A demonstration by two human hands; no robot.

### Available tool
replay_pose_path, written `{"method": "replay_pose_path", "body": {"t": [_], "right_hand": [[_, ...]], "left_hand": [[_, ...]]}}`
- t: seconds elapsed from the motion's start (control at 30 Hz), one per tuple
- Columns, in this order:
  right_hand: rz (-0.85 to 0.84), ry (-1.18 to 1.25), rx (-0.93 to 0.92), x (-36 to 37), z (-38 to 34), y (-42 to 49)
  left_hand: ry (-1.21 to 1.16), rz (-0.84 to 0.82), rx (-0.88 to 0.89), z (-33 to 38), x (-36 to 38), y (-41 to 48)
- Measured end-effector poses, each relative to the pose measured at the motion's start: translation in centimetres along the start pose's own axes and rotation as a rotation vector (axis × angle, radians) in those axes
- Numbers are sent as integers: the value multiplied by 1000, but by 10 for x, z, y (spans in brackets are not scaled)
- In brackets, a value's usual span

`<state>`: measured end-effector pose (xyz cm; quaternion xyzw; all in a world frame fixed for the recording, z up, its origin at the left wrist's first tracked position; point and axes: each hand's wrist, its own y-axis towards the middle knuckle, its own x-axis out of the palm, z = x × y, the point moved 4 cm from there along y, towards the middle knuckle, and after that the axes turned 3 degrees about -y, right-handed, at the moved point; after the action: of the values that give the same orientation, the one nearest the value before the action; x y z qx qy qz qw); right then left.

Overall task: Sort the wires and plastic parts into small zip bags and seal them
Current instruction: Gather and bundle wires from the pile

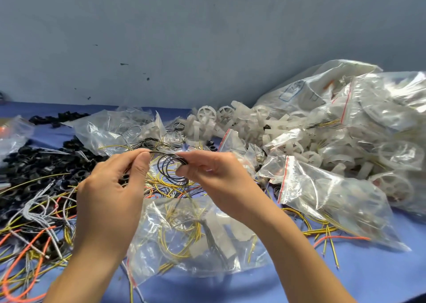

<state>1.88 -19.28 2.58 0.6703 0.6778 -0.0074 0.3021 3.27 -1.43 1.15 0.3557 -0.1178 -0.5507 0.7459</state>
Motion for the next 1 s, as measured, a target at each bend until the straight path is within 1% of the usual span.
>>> {"method": "replay_pose_path", "body": {"t": [0.07,0.13,0.23,0.4,0.47,0.53,0.77,0.9,1.0], "right_hand": [[-22,165,-6,3,-5,0],[0,297,5,4,-7,1],[61,344,-4,2,-6,2],[136,229,-35,3,-5,2],[161,198,-43,5,-4,2],[183,189,-53,6,-5,2],[206,132,-64,8,-6,1],[173,158,-59,13,-6,0],[164,207,-68,14,-7,-1]], "left_hand": [[-212,-39,-140,-5,2,1],[-359,-109,-207,-3,6,1],[-542,-252,-341,-2,16,-4],[-613,-434,-510,-4,21,-11],[-626,-524,-538,-4,22,-14],[-619,-577,-563,-7,22,-17],[-690,-583,-660,-20,19,-18],[-665,-523,-636,-22,14,-17],[-576,-450,-559,-24,10,-17]]}}
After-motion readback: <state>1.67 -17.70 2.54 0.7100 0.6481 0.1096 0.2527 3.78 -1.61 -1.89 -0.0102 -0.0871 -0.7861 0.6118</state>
